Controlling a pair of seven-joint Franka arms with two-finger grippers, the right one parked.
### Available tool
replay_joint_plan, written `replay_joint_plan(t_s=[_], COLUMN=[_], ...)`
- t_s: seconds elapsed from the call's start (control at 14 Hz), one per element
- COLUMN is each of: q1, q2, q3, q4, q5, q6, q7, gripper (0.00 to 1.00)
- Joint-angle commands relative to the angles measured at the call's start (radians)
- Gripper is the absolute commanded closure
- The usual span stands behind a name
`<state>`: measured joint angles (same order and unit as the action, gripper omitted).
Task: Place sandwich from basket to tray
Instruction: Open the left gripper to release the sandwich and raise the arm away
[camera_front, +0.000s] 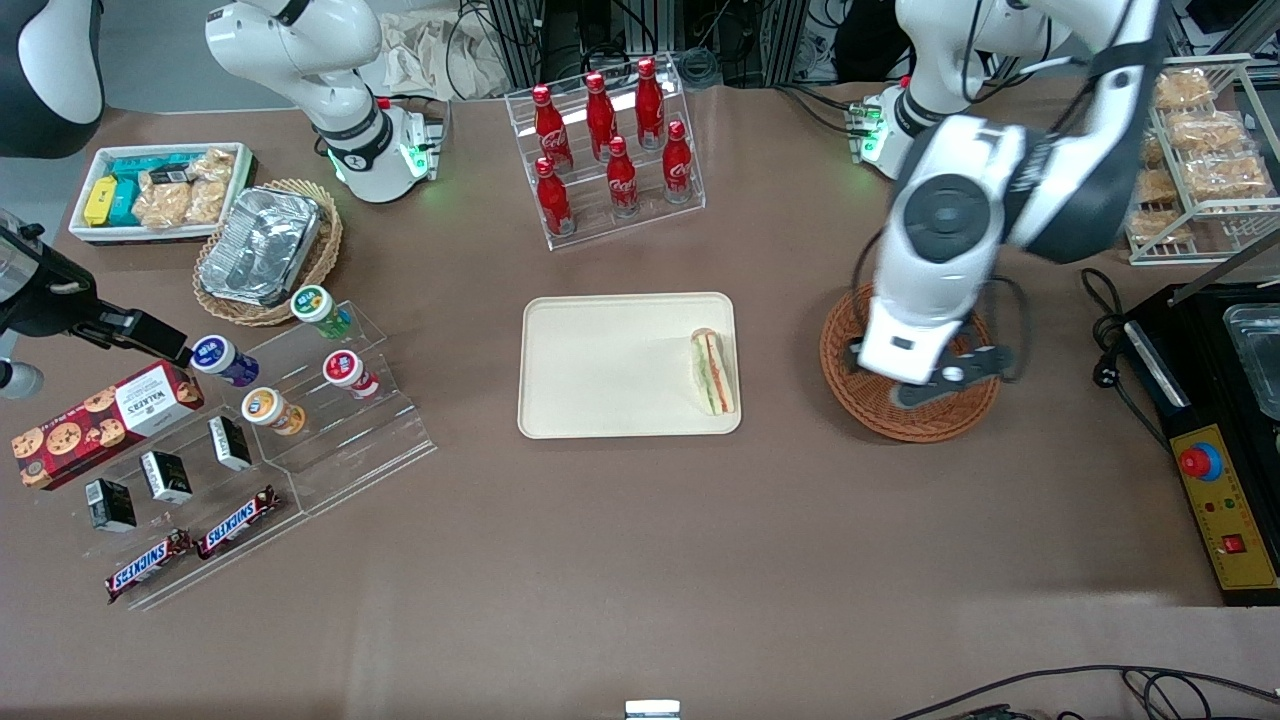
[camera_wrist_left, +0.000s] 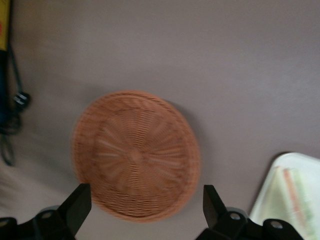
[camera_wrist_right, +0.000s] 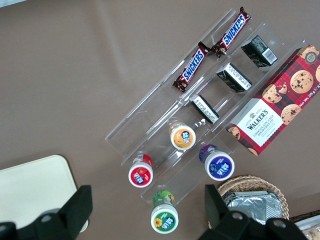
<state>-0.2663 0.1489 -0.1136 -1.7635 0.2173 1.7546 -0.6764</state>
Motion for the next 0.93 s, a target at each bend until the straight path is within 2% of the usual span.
replay_joint_plan(t_s=[0.0, 0.36, 0.5, 0.64, 0.86], q1=[0.087, 0.199, 0.219, 0.207, 0.208], q2=[-0.095, -0.175, -0.198, -0.21, -0.213], q3=[-0.008, -0.009, 0.0, 0.066, 0.072], q4=[-0.014, -0.014, -0.002, 0.039, 0.122], q5=[0.005, -0.013, -0.05, -0.085, -0.11], q6=[-0.067, -0.09, -0.147, -0.165, -0.259], q7=[0.277, 0.522, 0.639, 0.685, 0.69], gripper=[0.01, 0.01, 0.01, 0.01, 0.01])
